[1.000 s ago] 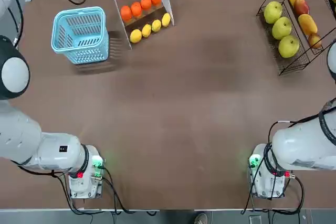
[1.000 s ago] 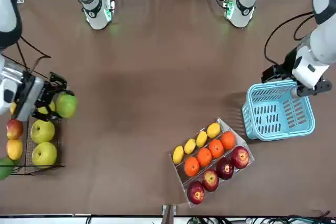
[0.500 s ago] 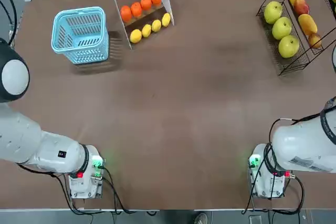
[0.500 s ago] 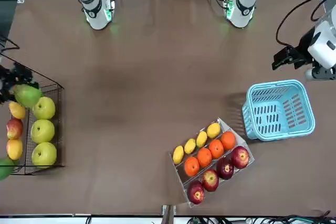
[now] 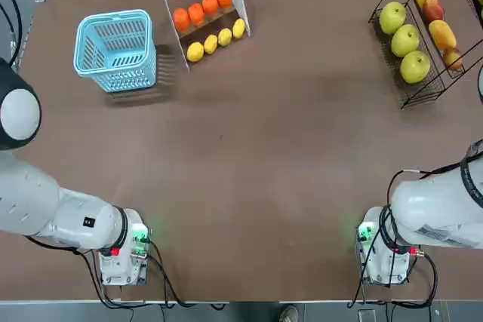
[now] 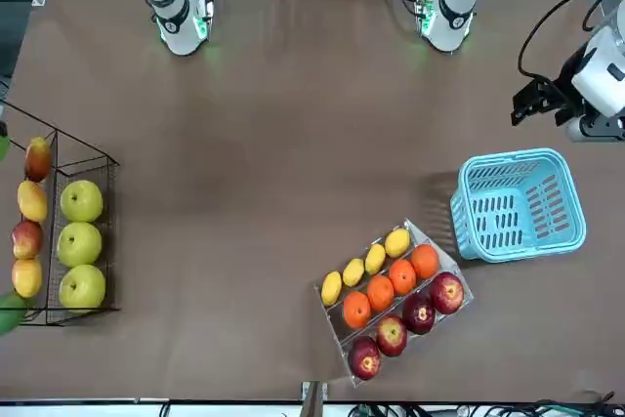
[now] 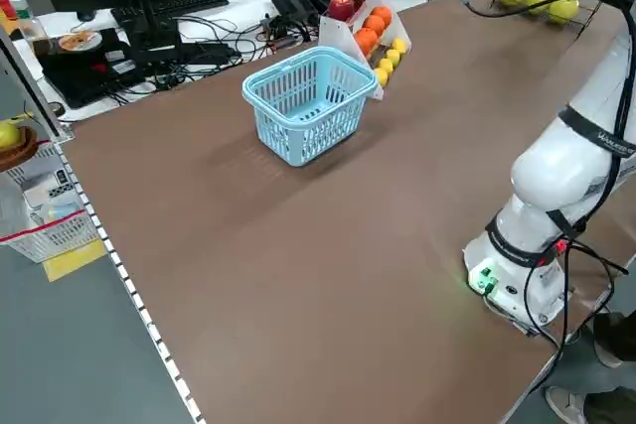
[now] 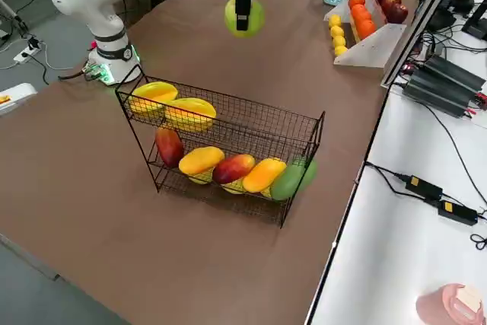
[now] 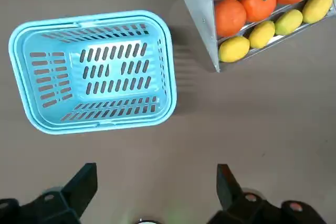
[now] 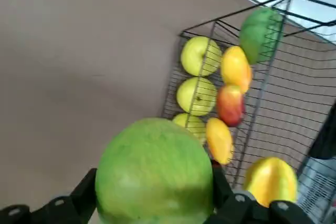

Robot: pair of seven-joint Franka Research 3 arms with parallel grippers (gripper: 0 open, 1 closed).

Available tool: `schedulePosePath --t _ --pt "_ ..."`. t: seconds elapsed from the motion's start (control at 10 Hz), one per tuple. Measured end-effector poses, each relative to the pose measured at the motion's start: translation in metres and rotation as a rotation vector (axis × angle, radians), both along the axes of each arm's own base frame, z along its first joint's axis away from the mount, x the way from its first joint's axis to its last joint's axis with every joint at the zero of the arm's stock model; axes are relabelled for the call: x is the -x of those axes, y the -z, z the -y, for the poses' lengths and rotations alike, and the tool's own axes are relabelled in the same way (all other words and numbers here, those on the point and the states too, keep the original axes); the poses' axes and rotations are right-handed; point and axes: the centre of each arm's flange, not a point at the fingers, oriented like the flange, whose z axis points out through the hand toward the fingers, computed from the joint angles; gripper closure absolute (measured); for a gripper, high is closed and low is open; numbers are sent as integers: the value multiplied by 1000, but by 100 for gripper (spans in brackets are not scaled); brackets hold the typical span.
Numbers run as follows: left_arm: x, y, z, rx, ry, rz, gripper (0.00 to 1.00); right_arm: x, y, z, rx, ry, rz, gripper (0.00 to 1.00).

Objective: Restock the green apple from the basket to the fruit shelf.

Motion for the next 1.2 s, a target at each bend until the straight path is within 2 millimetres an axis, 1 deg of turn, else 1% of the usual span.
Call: schedulePosePath --t 0.1,0.2,0.4,0.5,0.6,0.7,1.1,1.2 --pt "0 -3 0 1 6 7 0 -5 1 11 46 -40 1 12" --pt "0 -8 0 2 13 17 0 -12 6 25 70 -81 2 12" --pt "0 -21 -5 5 7 46 0 -24 23 62 82 -145 -3 12" --pt "0 -23 -7 5 6 50 0 -28 29 76 86 -172 -3 12" --pt "-1 -23 -8 5 5 49 0 -33 35 86 89 -192 0 12" --pt "-1 -23 -8 5 4 53 0 -38 40 92 91 -210 3 12" --pt "-5 -19 -8 5 3 55 0 -55 64 100 91 -231 -4 12" --pt "-5 -19 -9 5 3 55 0 -57 66 104 95 -230 -1 12"
